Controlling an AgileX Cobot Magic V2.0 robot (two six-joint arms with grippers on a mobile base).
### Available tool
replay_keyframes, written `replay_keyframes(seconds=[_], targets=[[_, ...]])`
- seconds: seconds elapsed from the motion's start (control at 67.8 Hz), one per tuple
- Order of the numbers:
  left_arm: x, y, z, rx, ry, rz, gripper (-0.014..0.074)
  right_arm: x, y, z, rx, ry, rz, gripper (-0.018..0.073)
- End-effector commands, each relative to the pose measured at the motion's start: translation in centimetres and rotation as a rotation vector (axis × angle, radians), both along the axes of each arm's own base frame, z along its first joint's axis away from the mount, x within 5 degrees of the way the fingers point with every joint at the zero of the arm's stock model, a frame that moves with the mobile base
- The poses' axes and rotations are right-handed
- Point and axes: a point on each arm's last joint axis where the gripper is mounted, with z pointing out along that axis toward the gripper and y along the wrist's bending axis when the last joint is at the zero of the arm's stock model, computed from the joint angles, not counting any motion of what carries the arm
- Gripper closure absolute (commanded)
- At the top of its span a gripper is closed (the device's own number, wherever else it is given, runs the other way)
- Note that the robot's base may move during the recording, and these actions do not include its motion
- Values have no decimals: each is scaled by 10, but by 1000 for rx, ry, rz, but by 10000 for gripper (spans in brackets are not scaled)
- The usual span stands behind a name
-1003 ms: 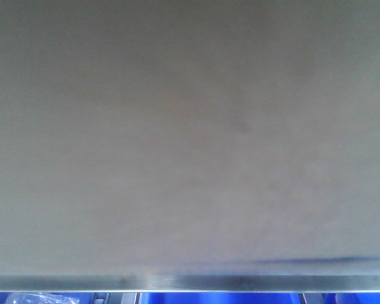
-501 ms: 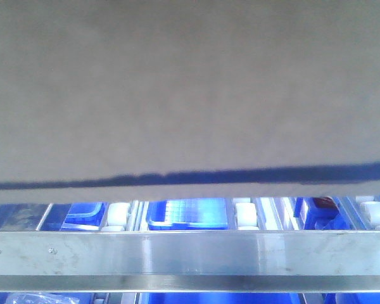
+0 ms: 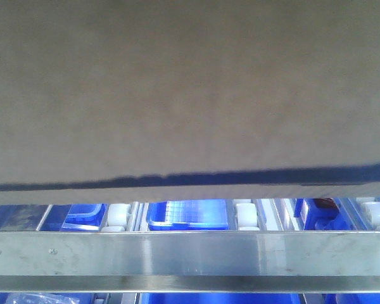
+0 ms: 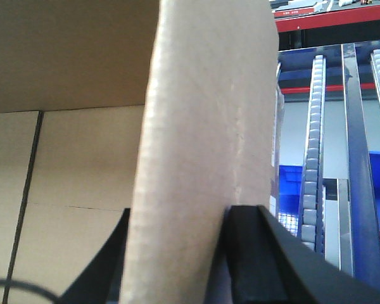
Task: Grab box from left shelf to table start
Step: 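Lift the cardboard box with both grippers and pull it off the shelf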
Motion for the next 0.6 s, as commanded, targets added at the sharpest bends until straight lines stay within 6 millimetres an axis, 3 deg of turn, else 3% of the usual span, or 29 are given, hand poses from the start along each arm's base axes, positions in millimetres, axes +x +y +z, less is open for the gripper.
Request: replay_keyframes(seconds=[0.0, 0.59], targets=[[-6, -4, 27, -149, -190, -64, 690, 1, -4, 22, 76, -153, -42, 501], [-6, -3, 27, -149, -190, -74, 697, 1, -4, 22, 75, -152, -44, 501]])
